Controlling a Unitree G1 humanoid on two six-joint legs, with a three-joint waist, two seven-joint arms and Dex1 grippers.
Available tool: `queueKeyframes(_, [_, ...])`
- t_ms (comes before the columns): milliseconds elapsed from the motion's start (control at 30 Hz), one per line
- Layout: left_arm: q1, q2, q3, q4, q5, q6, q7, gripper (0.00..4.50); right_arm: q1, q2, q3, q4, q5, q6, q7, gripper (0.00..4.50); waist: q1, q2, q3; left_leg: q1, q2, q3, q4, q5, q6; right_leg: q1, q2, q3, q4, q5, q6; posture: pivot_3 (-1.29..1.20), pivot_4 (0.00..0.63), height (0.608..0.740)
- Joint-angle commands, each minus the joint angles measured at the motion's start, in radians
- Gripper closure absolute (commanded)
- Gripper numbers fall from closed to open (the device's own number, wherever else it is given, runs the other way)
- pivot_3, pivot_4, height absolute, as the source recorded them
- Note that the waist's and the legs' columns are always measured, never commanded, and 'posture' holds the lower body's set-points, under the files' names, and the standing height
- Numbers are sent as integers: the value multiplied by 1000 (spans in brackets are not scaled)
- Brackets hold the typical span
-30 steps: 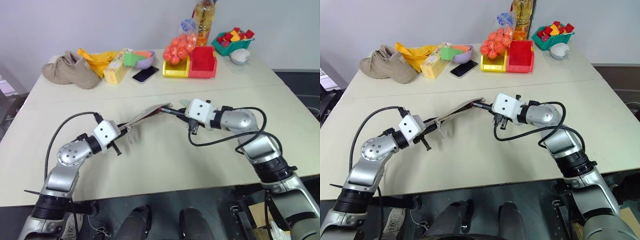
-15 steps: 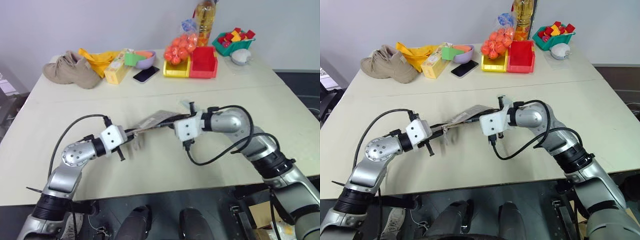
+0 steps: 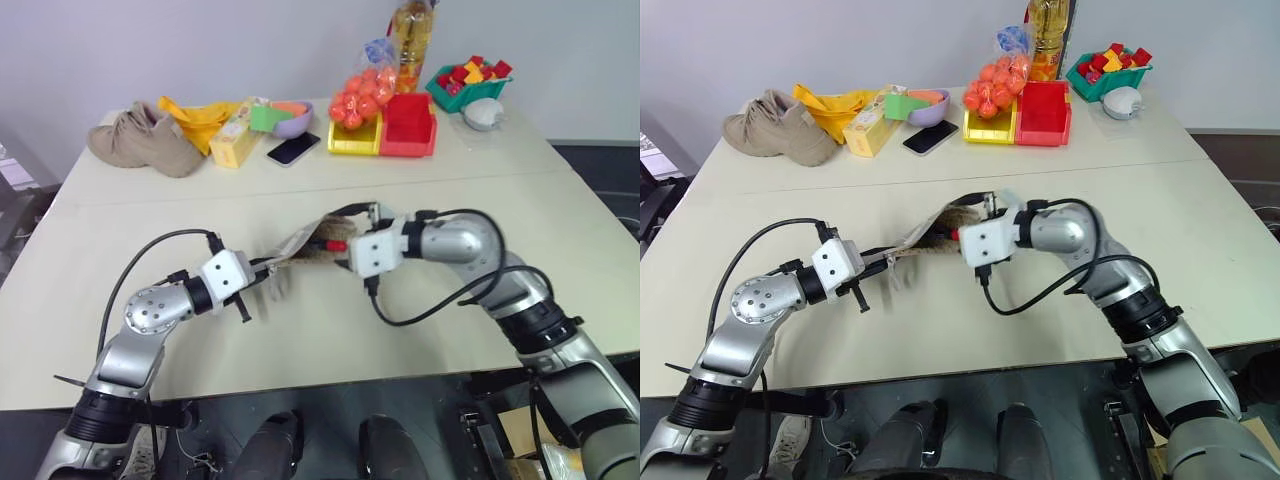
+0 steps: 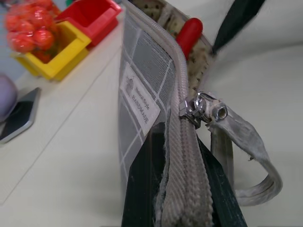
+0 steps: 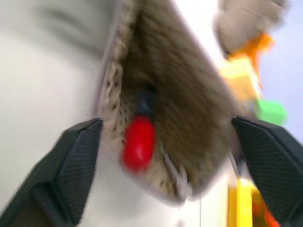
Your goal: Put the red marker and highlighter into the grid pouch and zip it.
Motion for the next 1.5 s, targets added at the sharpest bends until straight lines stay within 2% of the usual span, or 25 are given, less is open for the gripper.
queueKeyframes(33, [-7, -33, 41, -13, -28, 24, 59, 4500, 41, -6, -154, -32, 147, 218, 1, 70, 0, 0, 0, 0, 0, 0, 0, 0, 0, 0, 0, 0, 0, 0, 0, 0, 150, 740])
queueKeyframes(100, [-20, -78, 55, 10, -38, 49, 111, 4500, 71, 16, -241, 37, 224, 368, -32, 70, 2, 0, 0, 0, 0, 0, 0, 0, 0, 1, 0, 0, 0, 0, 0, 0, 150, 740])
queueKeyframes(233, [-37, -130, 55, 41, -25, 58, 165, 4500, 63, 78, -318, 155, 293, 513, -107, 70, -3, 0, 0, 0, 0, 0, 1, 0, 0, 1, 0, 0, 1, 0, 0, 0, 150, 740])
queueKeyframes(433, [-57, -170, 37, 70, 3, 47, 211, 4500, -16, 148, -352, 405, 298, 560, -226, 70, -5, 0, 0, 0, 0, 1, 1, 0, 0, 0, 0, 1, 1, 0, 0, 0, 150, 740])
queueKeyframes(633, [-45, -182, 38, 65, 14, 38, 232, 4500, -110, 182, -344, 638, 292, 483, -262, 70, -4, 0, 0, 0, 0, 1, 1, 0, 0, 0, 0, 1, 1, 0, 0, 0, 150, 740])
queueKeyframes(733, [-44, -182, 40, 64, 16, 41, 241, 4500, -121, 179, -342, 652, 303, 469, -241, 873, -5, 0, 0, 0, 0, 1, 1, 0, 0, 0, 0, 1, 1, 0, 0, 0, 150, 740])
queueKeyframes(767, [-43, -182, 41, 64, 16, 41, 243, 4500, -120, 174, -340, 643, 302, 467, -238, 1216, -5, 0, 0, 0, 0, 1, 1, 0, 0, 0, 0, 1, 1, 0, 0, 0, 150, 740])
queueKeyframes(900, [-38, -182, 40, 65, 14, 40, 245, 4500, -87, 135, -316, 525, 282, 463, -223, 3441, -5, 0, 0, 0, 0, 1, 1, 0, 0, 0, 0, 1, 1, 0, 0, 0, 150, 740])
queueKeyframes(933, [-38, -182, 38, 67, 15, 39, 243, 4500, -66, 111, -302, 462, 270, 452, -208, 3646, -5, 0, 0, 0, 0, 1, 1, 0, 0, -1, 0, 1, 2, 0, 0, 0, 150, 740])
queueKeyframes(1033, [-42, -183, 32, 75, 14, 37, 235, 4500, -6, 39, -273, 292, 257, 438, -153, 3622, -3, 0, 0, -1, 0, 1, 1, 0, 0, -1, 0, 1, 1, 0, 1, 0, 150, 740])
queueKeyframes(1133, [-59, -184, 22, 96, 15, 29, 221, 4500, 72, -56, -277, 51, 317, 445, -26, 3622, -1, 0, 0, -1, 0, 1, 2, 0, 0, -1, 0, 1, 1, 0, 1, 0, 150, 740])
queueKeyframes(1267, [-81, -185, 13, 117, 15, 18, 205, 4500, 124, -114, -277, -150, 388, 515, 48, 3622, -5, 0, 0, 0, 0, 1, 2, 0, 0, -1, 0, 0, 1, 0, 1, 0, 150, 740])
queueKeyframes(1500, [-97, -185, 0, 116, 14, 14, 194, 4500, 121, -87, -214, -214, 381, 579, 27, 3622, 0, 0, 0, -1, 0, 1, 2, 0, 1, 0, -1, 0, 1, 0, 1, 0, 150, 740])
